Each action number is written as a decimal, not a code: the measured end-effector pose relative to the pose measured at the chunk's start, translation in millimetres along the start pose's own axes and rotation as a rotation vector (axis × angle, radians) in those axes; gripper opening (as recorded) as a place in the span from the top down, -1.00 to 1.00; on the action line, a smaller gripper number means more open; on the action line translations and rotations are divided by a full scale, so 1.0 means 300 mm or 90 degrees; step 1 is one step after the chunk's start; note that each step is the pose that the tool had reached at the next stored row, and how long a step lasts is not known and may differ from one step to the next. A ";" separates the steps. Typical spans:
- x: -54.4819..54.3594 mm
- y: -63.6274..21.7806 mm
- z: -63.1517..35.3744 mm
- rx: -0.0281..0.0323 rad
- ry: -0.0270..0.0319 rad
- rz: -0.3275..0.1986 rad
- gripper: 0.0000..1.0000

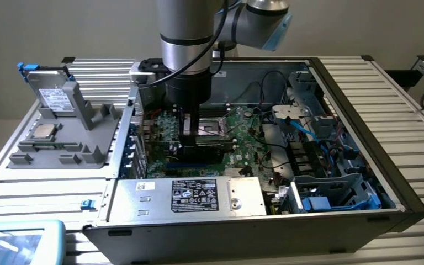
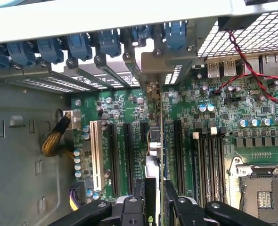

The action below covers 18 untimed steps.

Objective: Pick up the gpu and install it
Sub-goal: 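Insert the gpu into the slot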

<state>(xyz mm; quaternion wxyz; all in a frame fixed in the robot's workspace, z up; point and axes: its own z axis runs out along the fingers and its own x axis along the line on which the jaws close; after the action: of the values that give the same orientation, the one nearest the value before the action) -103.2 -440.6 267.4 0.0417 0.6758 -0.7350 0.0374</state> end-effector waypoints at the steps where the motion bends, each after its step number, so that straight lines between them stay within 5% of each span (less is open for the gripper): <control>1: 0.000 0.001 0.001 0.0000 0.0000 0.000 0.46; 11: 0.001 0.015 0.007 0.0000 -0.0005 0.000 0.46; 14: 0.001 0.015 0.007 -0.0007 -0.0092 0.000 0.46; 18: 0.004 0.015 0.008 -0.0010 -0.0127 0.000 0.46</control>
<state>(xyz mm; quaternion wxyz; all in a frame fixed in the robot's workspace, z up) -107.7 -441.7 265.0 0.0349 0.6762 -0.7353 0.0301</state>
